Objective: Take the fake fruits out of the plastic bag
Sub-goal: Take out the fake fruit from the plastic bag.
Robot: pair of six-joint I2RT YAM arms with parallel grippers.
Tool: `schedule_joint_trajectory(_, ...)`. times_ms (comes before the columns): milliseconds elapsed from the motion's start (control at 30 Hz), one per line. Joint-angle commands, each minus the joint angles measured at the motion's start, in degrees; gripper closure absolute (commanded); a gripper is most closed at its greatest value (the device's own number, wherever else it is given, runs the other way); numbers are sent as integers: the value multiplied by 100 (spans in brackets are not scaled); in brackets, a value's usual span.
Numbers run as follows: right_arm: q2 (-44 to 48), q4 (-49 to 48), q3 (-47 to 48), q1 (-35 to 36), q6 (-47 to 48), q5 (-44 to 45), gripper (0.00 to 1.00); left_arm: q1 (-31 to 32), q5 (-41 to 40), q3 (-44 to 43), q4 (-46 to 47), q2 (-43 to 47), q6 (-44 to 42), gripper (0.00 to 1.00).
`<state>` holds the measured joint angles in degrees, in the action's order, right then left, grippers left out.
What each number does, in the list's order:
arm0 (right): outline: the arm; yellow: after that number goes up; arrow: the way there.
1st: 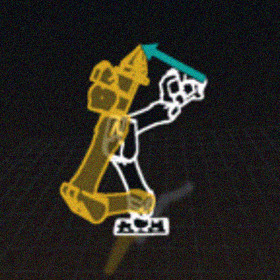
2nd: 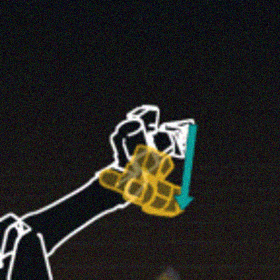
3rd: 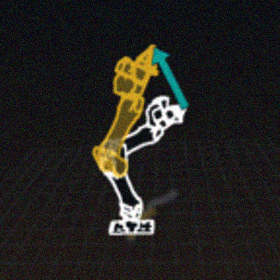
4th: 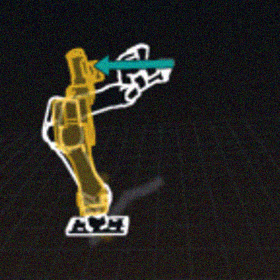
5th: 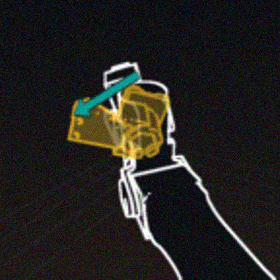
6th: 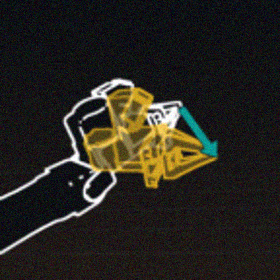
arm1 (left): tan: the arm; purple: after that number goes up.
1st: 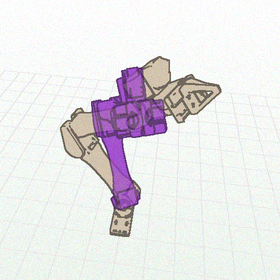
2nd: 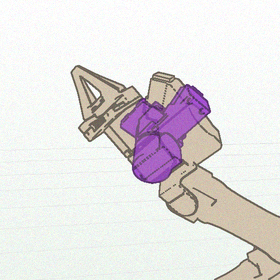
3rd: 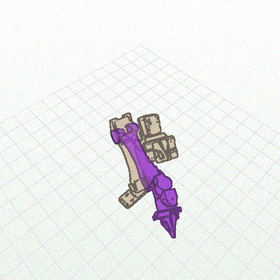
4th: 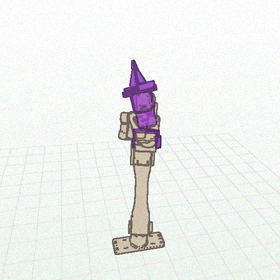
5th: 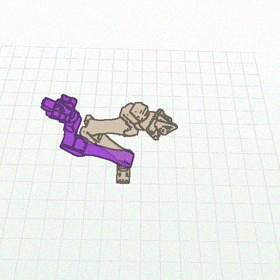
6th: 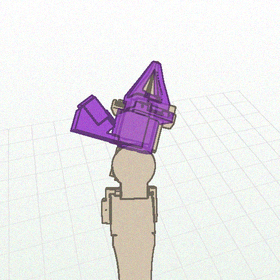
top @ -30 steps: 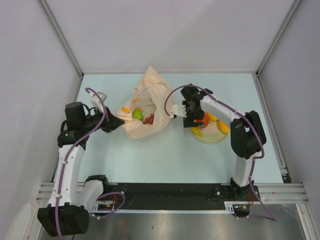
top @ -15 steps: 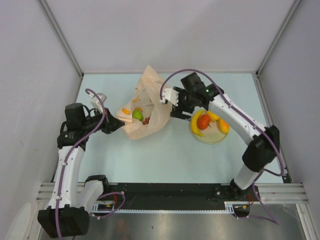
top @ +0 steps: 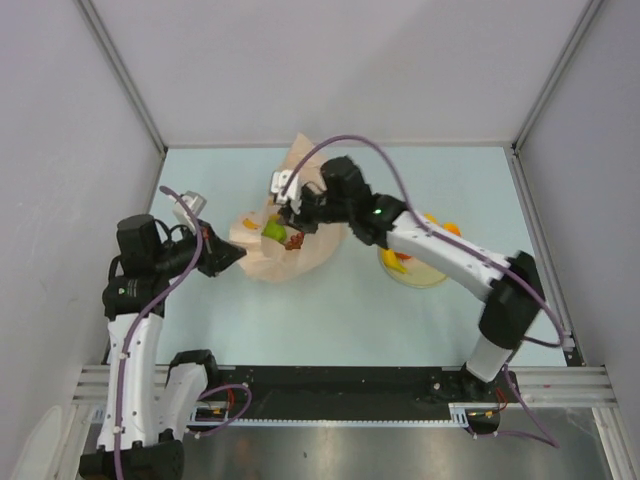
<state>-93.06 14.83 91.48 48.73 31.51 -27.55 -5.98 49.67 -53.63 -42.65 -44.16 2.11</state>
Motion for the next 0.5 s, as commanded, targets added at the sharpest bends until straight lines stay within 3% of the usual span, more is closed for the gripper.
schedule_joint_trajectory(0, -1293, -614, -1016, -30, -655, 662, 73, -324, 130, -332, 784, 171, 465, 100)
schedule_joint_trajectory(100, -945, -271, -1744, -30, -356, 584, 74, -483, 201, -569, 952, 127, 642, 100)
schedule_joint_trajectory(300, -169, 109, -2196, 5, -670, 584, 69, -475, 263, -422, 57, 329, 176, 100)
schedule_joint_trajectory(400, -248, -977, -2170, -4, -1293, 1119, 59, -483, 236, -263, -672, 330, -201, 100)
schedule_joint_trajectory(467, -520, -1358, -1987, 5, -1541, 1356, 45, -474, 262, -315, -1462, 154, -666, 100)
